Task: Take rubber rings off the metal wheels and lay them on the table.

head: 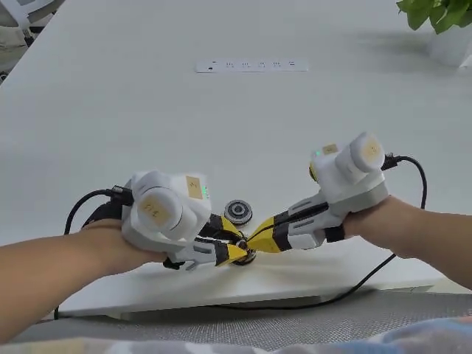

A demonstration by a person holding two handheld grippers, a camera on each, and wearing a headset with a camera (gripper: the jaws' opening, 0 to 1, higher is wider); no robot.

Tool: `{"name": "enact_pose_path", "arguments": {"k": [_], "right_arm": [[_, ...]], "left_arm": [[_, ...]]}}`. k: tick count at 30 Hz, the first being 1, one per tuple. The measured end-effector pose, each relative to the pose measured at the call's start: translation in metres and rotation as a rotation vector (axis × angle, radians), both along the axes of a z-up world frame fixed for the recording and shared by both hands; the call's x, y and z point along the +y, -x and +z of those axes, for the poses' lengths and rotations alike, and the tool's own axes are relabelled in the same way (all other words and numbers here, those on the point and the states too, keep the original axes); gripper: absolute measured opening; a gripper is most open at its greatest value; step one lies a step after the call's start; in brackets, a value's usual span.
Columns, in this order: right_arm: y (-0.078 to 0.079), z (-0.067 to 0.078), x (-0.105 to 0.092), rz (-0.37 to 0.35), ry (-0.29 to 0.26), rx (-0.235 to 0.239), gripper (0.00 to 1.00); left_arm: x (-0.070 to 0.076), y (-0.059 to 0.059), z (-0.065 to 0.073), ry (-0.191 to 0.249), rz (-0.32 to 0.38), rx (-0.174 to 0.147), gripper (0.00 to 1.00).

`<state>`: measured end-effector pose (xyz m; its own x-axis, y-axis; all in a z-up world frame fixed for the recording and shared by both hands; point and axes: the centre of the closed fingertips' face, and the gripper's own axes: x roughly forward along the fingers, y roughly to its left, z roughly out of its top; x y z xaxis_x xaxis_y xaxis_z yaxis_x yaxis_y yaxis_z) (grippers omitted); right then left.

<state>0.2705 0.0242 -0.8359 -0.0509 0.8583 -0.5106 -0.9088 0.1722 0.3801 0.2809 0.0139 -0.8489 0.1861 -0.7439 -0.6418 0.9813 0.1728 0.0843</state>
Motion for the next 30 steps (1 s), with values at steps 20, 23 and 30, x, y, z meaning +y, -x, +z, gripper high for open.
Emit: {"name": "enact_pose_path", "arguments": {"k": [20, 23, 30], "right_arm": [[-0.005, 0.012, 0.001, -0.024, -0.049, 0.011, 0.0], [-0.007, 0.013, 0.0, -0.028, -0.062, 0.014, 0.0], [-0.009, 0.019, 0.003, -0.031, -0.075, 0.011, 0.0]], "left_arm": [[0.007, 0.011, 0.027, 0.057, -0.025, 0.03, 0.27], [0.01, 0.012, 0.034, 0.073, -0.024, 0.023, 0.29], [0.019, 0.01, 0.054, 0.135, -0.003, 0.003, 0.33]]}}
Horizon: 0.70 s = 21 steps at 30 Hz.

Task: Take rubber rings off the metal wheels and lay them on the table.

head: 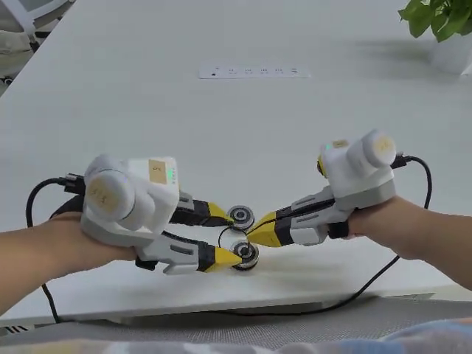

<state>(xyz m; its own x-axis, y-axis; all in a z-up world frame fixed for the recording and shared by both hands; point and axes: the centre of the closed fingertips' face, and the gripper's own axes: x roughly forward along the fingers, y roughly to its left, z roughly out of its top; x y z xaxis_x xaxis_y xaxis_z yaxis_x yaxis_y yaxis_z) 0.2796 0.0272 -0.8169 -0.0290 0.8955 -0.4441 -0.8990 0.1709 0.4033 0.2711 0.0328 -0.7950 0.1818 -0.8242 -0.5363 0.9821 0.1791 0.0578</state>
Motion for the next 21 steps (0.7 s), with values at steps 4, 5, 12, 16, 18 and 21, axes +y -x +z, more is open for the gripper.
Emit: {"name": "enact_pose_path", "arguments": {"k": [4, 5, 12, 16, 18, 21], "right_arm": [[-0.001, 0.004, 0.002, -0.004, -0.006, -0.002, 0.0], [-0.002, 0.005, 0.002, -0.006, -0.009, -0.002, 0.0], [-0.006, 0.013, 0.007, -0.016, -0.027, -0.005, 0.0], [-0.008, 0.017, 0.012, -0.016, -0.035, -0.005, 0.0], [-0.008, 0.018, 0.015, -0.014, -0.039, -0.005, 0.0], [-0.008, 0.018, 0.02, -0.01, -0.042, -0.004, 0.0]], "left_arm": [[0.006, -0.002, 0.006, 0.016, 0.02, -0.003, 0.36], [0.009, -0.002, 0.007, 0.019, 0.024, -0.007, 0.37], [0.024, -0.003, 0.012, 0.026, 0.058, -0.012, 0.43], [0.033, -0.002, 0.014, 0.032, 0.081, -0.009, 0.48], [0.037, -0.001, 0.013, 0.036, 0.09, -0.002, 0.51], [0.042, 0.0, 0.011, 0.029, 0.101, 0.002, 0.54]]}}
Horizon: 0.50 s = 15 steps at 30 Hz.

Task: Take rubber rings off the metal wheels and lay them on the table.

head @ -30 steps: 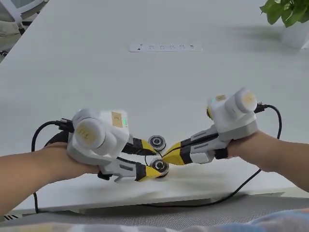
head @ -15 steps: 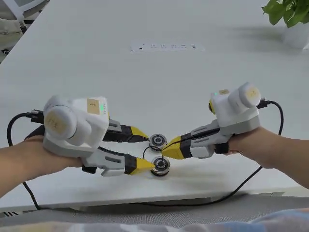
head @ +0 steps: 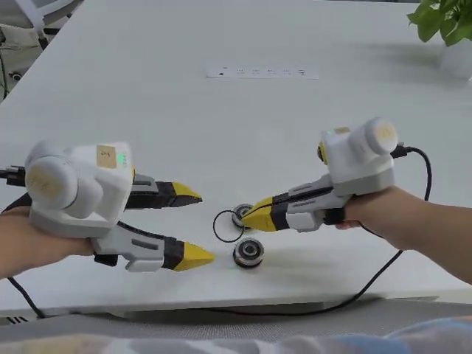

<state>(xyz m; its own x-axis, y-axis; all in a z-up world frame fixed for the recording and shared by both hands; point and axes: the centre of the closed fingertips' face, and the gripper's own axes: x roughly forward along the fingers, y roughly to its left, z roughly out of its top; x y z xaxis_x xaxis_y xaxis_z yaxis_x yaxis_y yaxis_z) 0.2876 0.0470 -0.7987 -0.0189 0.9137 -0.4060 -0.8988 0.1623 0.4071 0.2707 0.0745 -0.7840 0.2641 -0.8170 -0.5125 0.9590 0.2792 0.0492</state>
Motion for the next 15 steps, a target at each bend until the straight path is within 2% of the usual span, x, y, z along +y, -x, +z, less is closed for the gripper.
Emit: {"name": "enact_pose_path", "arguments": {"k": [15], "right_arm": [[0.003, -0.008, 0.019, 0.04, 0.023, 0.001, 0.0]], "left_arm": [[0.02, 0.003, -0.004, 0.019, 0.061, 0.024, 0.68]]}}
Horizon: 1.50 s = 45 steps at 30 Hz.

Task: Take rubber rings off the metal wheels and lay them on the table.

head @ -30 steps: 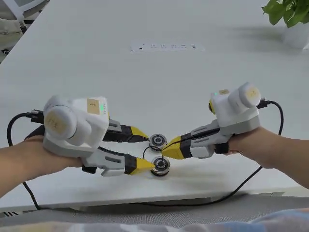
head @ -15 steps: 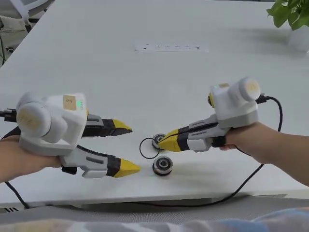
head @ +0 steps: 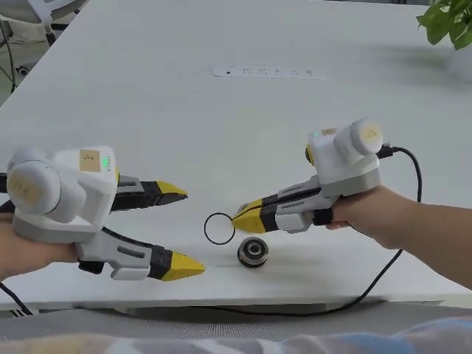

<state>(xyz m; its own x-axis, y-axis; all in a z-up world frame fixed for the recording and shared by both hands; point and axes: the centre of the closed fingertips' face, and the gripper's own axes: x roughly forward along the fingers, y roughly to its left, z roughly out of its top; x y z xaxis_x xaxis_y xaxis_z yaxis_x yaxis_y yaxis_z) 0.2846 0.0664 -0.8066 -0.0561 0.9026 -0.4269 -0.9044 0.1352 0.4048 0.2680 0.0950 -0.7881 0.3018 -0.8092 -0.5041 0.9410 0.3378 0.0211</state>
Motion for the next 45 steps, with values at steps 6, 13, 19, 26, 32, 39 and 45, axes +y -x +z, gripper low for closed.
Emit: {"name": "enact_pose_path", "arguments": {"k": [6, 13, 19, 26, 32, 39, 45], "right_arm": [[0.0, -0.006, 0.007, 0.008, 0.008, 0.007, 0.0], [-0.001, -0.019, 0.011, 0.018, 0.029, 0.016, 0.0], [-0.003, -0.03, 0.014, 0.023, 0.072, 0.002, 0.0], [-0.007, -0.037, 0.015, 0.015, 0.106, -0.024, 0.0], [-0.011, -0.041, 0.013, 0.012, 0.123, -0.057, 0.0], [-0.01, -0.041, 0.013, 0.016, 0.126, -0.081, 0.05], [-0.012, -0.038, 0.013, 0.013, 0.115, -0.1, 0.11]], "left_arm": [[0.009, 0.001, -0.002, 0.001, 0.023, 0.013, 0.7], [0.015, 0.001, -0.004, -0.001, 0.044, 0.017, 0.71], [0.017, 0.002, -0.007, -0.004, 0.048, 0.021, 0.72], [0.02, 0.002, -0.009, -0.011, 0.05, 0.023, 0.72], [0.022, 0.002, -0.011, -0.02, 0.052, 0.028, 0.72], [0.021, 0.0, -0.011, -0.023, 0.051, 0.028, 0.72], [0.021, -0.001, -0.01, -0.024, 0.051, 0.031, 0.72]]}}
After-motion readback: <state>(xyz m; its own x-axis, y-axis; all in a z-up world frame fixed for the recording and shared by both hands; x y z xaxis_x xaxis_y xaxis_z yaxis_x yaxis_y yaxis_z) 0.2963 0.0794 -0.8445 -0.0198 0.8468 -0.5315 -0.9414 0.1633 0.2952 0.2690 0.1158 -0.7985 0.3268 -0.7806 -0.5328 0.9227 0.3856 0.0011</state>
